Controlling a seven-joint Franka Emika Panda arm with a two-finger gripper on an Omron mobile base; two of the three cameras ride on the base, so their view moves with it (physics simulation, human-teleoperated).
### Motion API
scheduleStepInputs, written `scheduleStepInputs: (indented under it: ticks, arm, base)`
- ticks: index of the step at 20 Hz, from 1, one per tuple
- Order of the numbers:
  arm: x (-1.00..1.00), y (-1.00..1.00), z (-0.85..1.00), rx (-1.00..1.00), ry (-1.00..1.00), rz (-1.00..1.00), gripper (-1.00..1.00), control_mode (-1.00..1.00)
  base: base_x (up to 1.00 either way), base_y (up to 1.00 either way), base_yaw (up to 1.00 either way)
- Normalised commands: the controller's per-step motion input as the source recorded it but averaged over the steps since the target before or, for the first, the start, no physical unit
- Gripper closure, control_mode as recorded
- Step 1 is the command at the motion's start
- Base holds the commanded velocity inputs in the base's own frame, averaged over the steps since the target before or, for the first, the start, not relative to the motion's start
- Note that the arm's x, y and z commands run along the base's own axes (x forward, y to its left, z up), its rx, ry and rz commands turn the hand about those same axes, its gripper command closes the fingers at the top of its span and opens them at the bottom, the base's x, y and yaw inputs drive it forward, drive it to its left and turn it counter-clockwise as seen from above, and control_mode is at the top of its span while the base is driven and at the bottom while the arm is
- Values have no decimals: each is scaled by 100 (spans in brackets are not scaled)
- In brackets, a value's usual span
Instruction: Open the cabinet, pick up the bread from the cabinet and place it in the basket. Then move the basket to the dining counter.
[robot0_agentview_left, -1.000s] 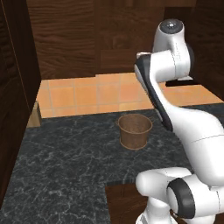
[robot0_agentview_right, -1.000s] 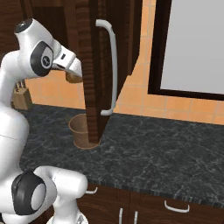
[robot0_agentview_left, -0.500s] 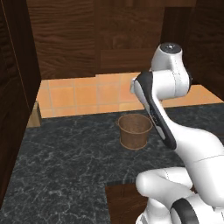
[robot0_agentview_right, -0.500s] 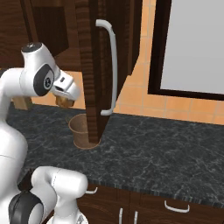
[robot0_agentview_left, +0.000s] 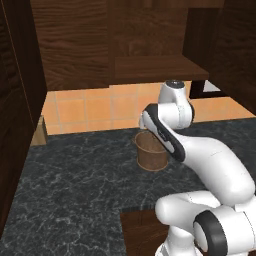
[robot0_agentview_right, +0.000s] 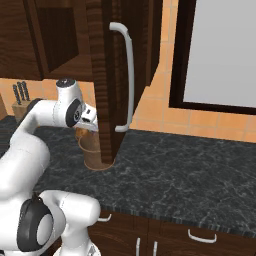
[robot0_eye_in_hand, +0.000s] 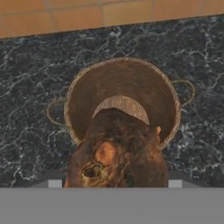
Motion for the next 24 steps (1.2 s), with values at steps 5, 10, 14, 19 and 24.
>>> scheduleStepInputs:
  ticks: [5, 10, 14, 19, 24]
  arm:
    - [26, -17, -78, 0, 8, 13, 100, -100]
    - [15, 0, -9, 0, 0, 4, 100, -100]
    - [19, 0, -36, 0, 0, 3, 100, -100]
    - [50, 0, -44, 0, 0, 2, 100, -100]
    - [25, 0, -27, 0, -4, 1, 100, -100]
  base:
    - [0, 0, 0]
    - [0, 0, 0]
    - [0, 0, 0]
    - [0, 0, 0]
    - [0, 0, 0]
